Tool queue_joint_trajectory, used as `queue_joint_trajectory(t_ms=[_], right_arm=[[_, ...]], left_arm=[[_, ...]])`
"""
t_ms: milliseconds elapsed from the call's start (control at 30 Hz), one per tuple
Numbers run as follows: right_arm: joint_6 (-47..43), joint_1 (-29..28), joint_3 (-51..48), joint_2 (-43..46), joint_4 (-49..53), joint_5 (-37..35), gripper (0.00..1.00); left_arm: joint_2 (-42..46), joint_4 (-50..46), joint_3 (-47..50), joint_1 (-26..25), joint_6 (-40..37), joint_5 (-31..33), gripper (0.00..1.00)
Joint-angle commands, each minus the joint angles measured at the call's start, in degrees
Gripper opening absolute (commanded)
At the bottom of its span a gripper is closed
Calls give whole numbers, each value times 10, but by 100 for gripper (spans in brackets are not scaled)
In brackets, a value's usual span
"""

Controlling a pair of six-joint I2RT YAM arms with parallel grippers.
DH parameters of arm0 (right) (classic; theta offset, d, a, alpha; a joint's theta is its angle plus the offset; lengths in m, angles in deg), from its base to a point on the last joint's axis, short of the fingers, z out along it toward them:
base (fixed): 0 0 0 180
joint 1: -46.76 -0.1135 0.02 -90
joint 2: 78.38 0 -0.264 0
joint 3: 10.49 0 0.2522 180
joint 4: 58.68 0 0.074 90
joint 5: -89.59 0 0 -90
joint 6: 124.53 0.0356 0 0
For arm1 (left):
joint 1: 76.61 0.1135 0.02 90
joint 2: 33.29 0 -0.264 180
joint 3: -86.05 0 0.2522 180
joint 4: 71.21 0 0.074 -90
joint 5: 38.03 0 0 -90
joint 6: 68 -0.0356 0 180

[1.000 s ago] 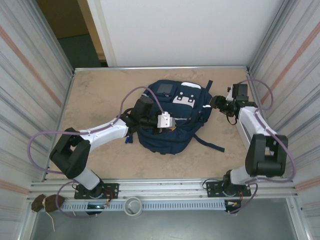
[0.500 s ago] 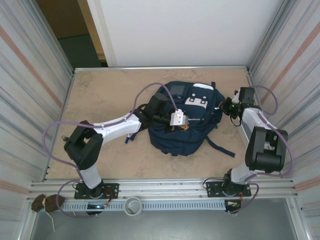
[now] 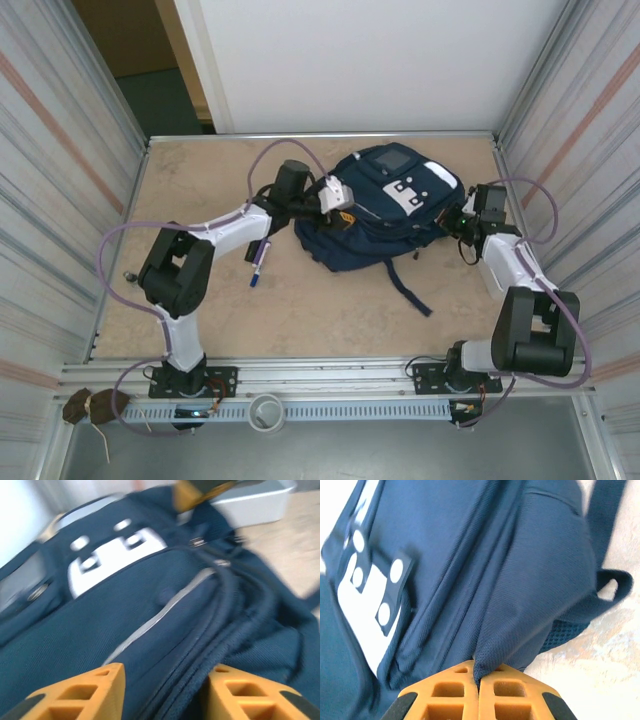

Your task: Pack the student bag

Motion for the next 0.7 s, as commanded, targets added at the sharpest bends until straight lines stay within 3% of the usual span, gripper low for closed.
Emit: queue_joint_trajectory(t_ms=[0, 167, 333, 433, 567, 667], right_arm=[[20, -41, -35, 61, 0, 17, 0], [46, -102, -95, 123, -12, -13, 2], [6, -194, -105, 177, 22, -20, 17], [-37, -223, -84, 216, 54, -40, 29], [-48, -226, -58, 215, 45, -46, 45], [-52, -225, -31, 161, 25, -66, 53]], left_arm=[[5, 36, -12, 12, 67, 141, 50], [61, -4, 32, 17, 152, 280, 60], [156, -74, 102, 16, 288, 423, 69], [221, -82, 151, 10, 352, 449, 73], [267, -52, 190, -51, 388, 499, 80], [241, -52, 168, -108, 381, 542, 86]])
